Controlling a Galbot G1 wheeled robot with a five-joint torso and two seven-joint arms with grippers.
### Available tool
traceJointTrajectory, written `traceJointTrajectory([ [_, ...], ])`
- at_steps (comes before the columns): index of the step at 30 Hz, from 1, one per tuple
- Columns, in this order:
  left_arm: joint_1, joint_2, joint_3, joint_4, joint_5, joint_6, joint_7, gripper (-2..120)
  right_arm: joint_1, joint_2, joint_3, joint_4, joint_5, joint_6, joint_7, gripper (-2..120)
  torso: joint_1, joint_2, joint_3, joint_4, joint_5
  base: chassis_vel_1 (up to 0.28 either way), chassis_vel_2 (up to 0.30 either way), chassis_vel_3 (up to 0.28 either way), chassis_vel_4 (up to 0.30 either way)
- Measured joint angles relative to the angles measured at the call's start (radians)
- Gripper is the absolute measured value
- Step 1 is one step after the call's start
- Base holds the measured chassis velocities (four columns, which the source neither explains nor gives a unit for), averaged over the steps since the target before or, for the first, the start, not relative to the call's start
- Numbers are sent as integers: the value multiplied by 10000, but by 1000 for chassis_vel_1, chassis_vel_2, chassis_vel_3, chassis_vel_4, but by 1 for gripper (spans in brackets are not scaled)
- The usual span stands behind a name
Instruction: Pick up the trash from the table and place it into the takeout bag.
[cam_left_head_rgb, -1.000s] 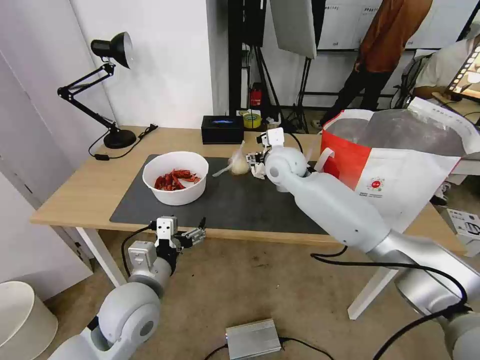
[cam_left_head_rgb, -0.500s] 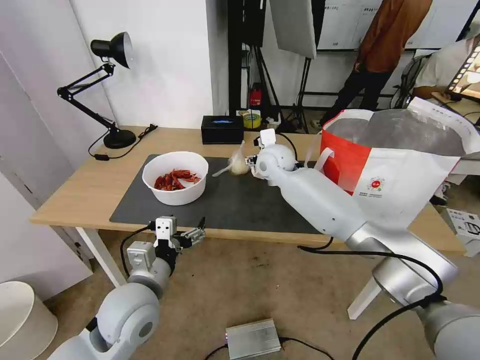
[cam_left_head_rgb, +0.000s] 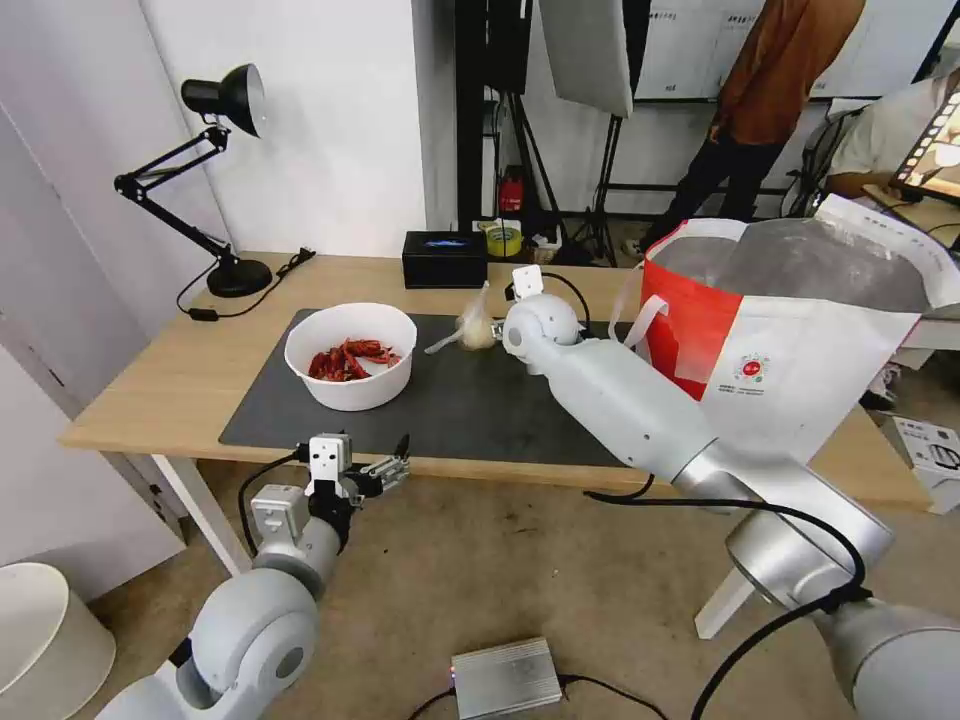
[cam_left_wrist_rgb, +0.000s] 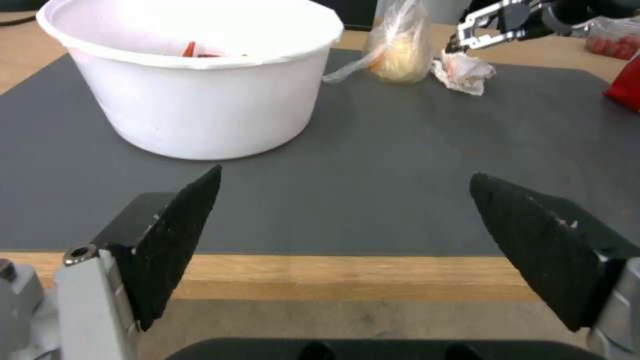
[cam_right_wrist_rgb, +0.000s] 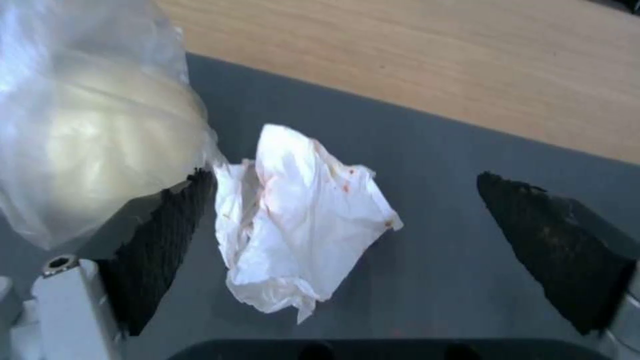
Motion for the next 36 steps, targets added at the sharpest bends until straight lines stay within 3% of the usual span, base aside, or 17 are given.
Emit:
traceJointTrajectory([
  [25, 80, -20, 46, -67, 45, -5, 0, 100, -91, 460, 290, -1212, -19, 2, -460, 100, 0, 0, 0, 0, 1, 0, 0, 0, 0],
  [36, 68, -13, 53, -71, 48, -14, 0, 100, -168, 547, 447, -1372, -25, 31, -566, 62, -2, 0, -2, 5, 2, 0, 0, 0, 0],
])
